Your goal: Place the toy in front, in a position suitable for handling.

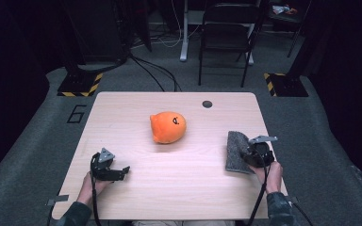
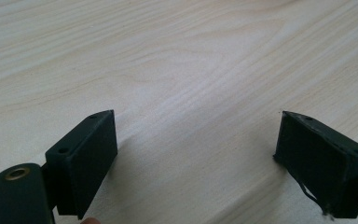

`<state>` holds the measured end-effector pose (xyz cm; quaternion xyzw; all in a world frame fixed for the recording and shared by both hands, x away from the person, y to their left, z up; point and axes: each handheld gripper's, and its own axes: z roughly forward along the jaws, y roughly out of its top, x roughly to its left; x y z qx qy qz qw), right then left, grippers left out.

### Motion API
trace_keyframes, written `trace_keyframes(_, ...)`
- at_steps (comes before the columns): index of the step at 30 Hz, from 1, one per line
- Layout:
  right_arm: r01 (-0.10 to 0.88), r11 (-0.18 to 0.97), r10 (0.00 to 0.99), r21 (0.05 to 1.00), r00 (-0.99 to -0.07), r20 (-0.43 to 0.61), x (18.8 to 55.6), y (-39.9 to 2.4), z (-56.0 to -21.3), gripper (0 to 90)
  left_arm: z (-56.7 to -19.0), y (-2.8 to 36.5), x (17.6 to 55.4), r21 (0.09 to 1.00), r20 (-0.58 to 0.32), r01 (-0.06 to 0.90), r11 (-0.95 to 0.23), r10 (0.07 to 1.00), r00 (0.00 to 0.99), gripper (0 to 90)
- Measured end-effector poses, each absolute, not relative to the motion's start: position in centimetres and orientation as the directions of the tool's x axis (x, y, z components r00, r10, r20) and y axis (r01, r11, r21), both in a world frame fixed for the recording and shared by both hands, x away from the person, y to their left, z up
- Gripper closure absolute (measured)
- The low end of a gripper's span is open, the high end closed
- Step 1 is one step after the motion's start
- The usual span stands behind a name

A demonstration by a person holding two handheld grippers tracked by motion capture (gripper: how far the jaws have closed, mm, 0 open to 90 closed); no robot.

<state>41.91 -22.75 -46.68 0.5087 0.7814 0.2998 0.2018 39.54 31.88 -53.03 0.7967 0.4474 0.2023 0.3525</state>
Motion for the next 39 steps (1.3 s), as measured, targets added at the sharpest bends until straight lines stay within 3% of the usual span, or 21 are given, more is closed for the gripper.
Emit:
trace_keyframes(18, 0.721, 0.296, 0.936, 0.626, -0.351, -0.038, 46.8, -24.4, -49.0, 65.1, -53.0, 31.9, 39.5, 0.739, 0.006, 0.573, -0.354, 0.854, 0.519, 12.0)
trace_keyframes(20, 0.723, 0.309, 0.936, 0.618, -0.347, -0.062, 47.1, -24.3, -49.3, 55.2, -53.0, 32.0, 39.5, 0.738, 0.007, 0.573, -0.356, 0.854, 0.521, 11.9)
trace_keyframes(23, 0.722, 0.295, 0.946, 0.626, -0.315, -0.083, 47.2, -24.2, -49.2, 32.7, -53.0, 32.0, 39.5, 0.741, 0.010, 0.569, -0.355, 0.854, 0.520, 11.9)
trace_keyframes(26, 0.709, 0.267, 0.952, 0.653, -0.300, -0.063, 46.7, -24.1, -48.2, 21.1, -52.9, 31.9, 39.5, 0.734, 0.008, 0.578, -0.356, 0.856, 0.518, 11.9)
trace_keyframes(29, 0.709, 0.236, 0.955, 0.665, -0.295, -0.025, 46.1, -23.7, -47.3, 14.6, -52.7, 32.0, 39.7, 0.722, 0.011, 0.590, -0.360, 0.859, 0.511, 11.8)
trace_keyframes(39, 0.707, 0.228, 0.940, 0.670, -0.340, 0.039, 42.0, -23.2, -44.6, 7.4, -51.1, 31.6, 39.7, 0.739, -0.028, 0.600, -0.306, 0.876, 0.481, 11.9)
